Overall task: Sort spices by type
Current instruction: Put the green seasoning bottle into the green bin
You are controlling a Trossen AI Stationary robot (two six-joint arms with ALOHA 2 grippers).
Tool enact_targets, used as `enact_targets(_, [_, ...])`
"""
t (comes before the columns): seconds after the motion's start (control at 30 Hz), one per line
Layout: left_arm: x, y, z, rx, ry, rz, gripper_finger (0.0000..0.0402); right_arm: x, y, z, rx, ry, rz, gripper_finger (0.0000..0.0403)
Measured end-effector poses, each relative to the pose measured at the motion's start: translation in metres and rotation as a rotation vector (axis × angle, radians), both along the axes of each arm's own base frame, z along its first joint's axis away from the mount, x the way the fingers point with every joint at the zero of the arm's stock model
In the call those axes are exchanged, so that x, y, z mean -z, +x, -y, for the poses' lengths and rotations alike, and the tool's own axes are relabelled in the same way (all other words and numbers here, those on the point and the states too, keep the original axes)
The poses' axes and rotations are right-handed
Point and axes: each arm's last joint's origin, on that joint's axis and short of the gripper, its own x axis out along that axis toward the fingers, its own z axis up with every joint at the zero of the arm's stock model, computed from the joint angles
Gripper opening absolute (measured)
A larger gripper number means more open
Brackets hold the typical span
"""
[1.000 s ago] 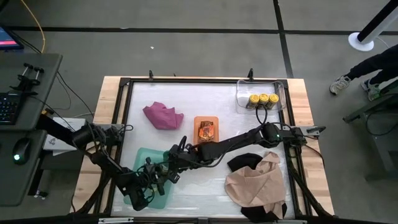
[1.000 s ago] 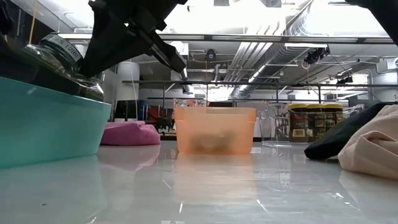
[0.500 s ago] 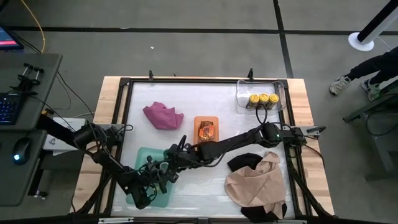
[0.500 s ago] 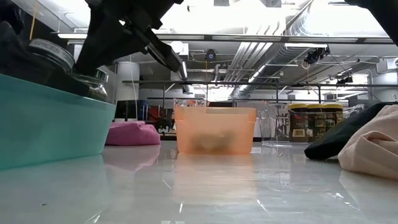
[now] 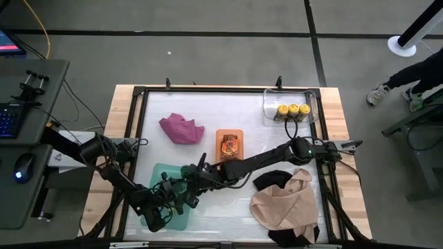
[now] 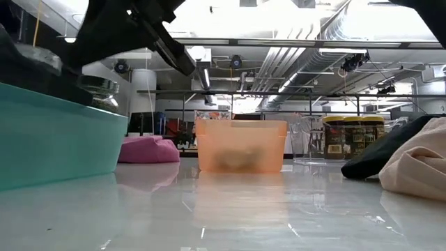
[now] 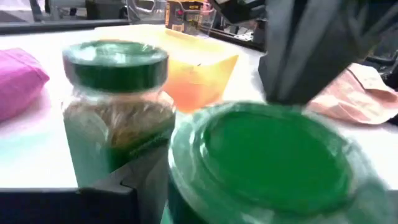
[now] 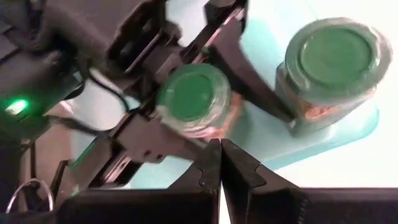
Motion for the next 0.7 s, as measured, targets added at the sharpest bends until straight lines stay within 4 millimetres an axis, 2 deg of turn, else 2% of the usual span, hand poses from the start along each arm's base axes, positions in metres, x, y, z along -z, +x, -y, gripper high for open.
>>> enact_targets(0.37, [-0.018, -0.007, 0.006, 0.072, 0.049, -0.036, 0.0227, -0.003, 0.002, -0.001, -0.023, -0.002, 0.026, 0.0000])
enact_targets(0.7, [-0.044, -0.022, 0.011, 0.153, 0.118, -0.059, 0.0227, -0.025, 0.003, 0.005, -0.073, -0.064, 0.039, 0.0000])
